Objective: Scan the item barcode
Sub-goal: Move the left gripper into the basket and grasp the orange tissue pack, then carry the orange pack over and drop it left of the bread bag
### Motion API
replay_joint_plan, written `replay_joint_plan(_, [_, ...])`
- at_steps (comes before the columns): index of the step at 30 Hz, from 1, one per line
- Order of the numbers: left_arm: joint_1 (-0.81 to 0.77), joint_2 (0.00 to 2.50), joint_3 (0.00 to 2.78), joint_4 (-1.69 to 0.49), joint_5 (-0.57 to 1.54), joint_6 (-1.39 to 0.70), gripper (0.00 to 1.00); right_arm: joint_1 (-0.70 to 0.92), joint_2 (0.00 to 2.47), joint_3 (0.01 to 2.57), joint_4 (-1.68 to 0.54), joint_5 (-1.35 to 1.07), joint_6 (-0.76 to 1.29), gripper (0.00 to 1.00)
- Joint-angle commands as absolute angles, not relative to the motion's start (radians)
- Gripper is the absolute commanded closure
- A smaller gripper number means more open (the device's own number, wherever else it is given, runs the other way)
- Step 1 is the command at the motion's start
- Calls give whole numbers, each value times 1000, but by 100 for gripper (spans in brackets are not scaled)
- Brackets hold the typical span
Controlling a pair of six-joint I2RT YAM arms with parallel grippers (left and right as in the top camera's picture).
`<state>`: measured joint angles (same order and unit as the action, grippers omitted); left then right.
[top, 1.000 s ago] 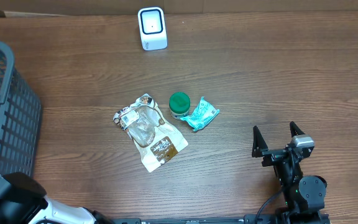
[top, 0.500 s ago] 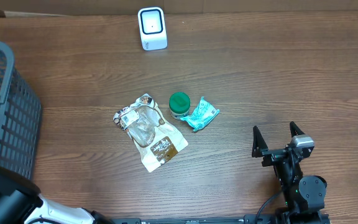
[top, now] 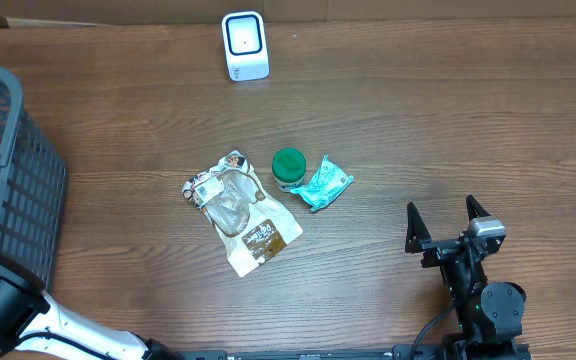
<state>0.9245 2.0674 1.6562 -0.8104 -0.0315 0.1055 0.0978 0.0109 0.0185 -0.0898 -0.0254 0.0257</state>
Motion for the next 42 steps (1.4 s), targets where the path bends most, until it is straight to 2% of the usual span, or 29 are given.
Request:
replay_joint_plan(1, [926, 2124, 1657, -798, -32, 160, 27, 93, 3, 8, -84, -20, 25, 0])
replay_joint_plan(5, [924, 2168, 1657, -800, -25, 160, 42, 93, 3, 8, -84, -20, 25, 0])
replay_joint_plan(7, [923, 2178, 1657, -802, -25, 159, 59, 93, 3, 8, -84, -20, 25, 0])
replay_joint_plan(9, [922, 2178, 1657, -803, -25, 157, 82, 93, 3, 8, -84, -20, 25, 0])
replay_joint_plan(11, [921, 2178, 1662, -804, -25, 156, 96, 93, 3, 8, -84, -20, 25, 0])
replay_joint_plan(18, [913, 2174, 1759, -931, -25, 121, 96, 93, 3, 8, -84, -20, 25, 0])
replay_joint_plan(27, [851, 2094, 2044, -1184, 72, 36, 96, 93, 3, 8, -84, -20, 25, 0])
replay_joint_plan(33, [764, 1984, 2271, -1310, 72, -80, 96, 93, 3, 8, -84, -20, 25, 0])
replay_joint_plan(42, [618, 1764, 2322, -1392, 87, -218, 96, 93, 3, 8, -84, -20, 25, 0])
